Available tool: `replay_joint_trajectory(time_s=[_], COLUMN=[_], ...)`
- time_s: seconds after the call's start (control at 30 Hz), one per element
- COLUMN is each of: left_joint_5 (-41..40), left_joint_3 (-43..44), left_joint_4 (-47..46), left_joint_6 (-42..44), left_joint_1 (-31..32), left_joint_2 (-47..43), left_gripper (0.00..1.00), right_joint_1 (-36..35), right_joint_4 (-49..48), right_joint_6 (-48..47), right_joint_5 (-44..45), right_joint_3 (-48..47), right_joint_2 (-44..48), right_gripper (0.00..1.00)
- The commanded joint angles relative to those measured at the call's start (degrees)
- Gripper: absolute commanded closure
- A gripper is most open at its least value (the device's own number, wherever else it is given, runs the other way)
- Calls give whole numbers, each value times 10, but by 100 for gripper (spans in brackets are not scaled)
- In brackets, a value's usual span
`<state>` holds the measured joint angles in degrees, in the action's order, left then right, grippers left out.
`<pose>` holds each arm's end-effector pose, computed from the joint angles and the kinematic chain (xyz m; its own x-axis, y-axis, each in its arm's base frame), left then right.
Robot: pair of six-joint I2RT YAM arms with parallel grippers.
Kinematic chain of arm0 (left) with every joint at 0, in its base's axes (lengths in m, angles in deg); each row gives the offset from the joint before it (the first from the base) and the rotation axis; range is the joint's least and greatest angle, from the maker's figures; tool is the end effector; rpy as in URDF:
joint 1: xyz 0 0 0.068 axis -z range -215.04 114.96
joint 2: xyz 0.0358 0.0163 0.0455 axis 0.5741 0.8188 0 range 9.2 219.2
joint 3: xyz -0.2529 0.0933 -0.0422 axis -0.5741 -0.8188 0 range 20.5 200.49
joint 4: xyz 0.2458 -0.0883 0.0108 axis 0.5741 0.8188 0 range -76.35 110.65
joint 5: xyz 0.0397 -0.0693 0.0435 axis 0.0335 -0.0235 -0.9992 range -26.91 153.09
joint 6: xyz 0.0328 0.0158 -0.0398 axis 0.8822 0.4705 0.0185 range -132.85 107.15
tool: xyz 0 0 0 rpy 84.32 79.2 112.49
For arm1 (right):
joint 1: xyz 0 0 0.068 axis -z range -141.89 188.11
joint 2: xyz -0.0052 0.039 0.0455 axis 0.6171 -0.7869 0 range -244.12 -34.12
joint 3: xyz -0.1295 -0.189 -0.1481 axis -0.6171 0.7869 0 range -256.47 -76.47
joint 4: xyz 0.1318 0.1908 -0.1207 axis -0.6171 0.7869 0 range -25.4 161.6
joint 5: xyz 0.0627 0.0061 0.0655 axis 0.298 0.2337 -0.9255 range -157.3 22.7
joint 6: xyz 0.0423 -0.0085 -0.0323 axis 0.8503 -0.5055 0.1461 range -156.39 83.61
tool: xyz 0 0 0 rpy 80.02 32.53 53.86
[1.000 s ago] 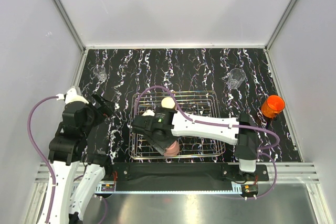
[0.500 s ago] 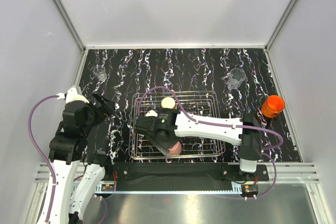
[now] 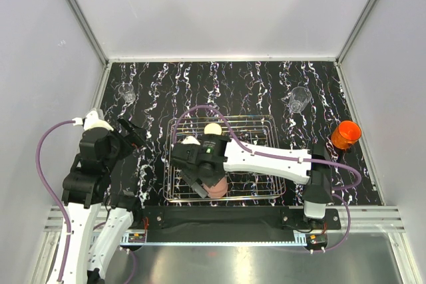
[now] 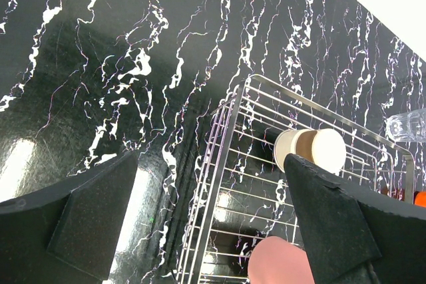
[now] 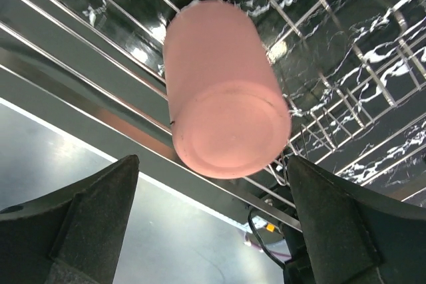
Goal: Load the cups into the dish rack
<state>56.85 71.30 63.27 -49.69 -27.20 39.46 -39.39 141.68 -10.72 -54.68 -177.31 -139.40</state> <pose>0.0955 -0.0093 0.3355 -0.4102 -0.5453 -0.7310 -0.2556 0.8381 -0.4818 0.0843 0.3443 0.3015 -0.6027 -0.7651 -0.2266 -0.7596 0.6371 -0.1309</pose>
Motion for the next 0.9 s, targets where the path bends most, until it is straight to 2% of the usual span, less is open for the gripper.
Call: replay_joint_trajectory(time_s=[0.0, 0.2, 0.4, 0.57, 0.7, 0.87], left_joint_5=[7, 0, 2, -4, 6, 14], left_joint_3=[-4, -2, 1, 3, -2, -5], left_joint_4=[-27, -23, -18, -9, -7, -6], left_joint_6=[13, 17, 19, 22, 18, 17], left_joint_1=[-1, -1, -1, -1, -1, -1], left_joint_2=[1, -4, -5, -12, -19, -20], left_gripper=[1, 1, 1, 1, 1, 1], right_joint_1=[13, 98, 238, 355, 488, 609], right_joint_4=[66, 37, -17, -101, -123, -142], right_joint_6=[-2, 17, 57, 70, 97, 147], right_joint_5=[28, 81, 167, 167, 159, 187], right_joint_3=[-46, -86, -70, -1, 52, 110], right_joint_2=[36, 60, 117, 182, 204, 230], right_gripper=[0, 0, 0, 7, 9, 9])
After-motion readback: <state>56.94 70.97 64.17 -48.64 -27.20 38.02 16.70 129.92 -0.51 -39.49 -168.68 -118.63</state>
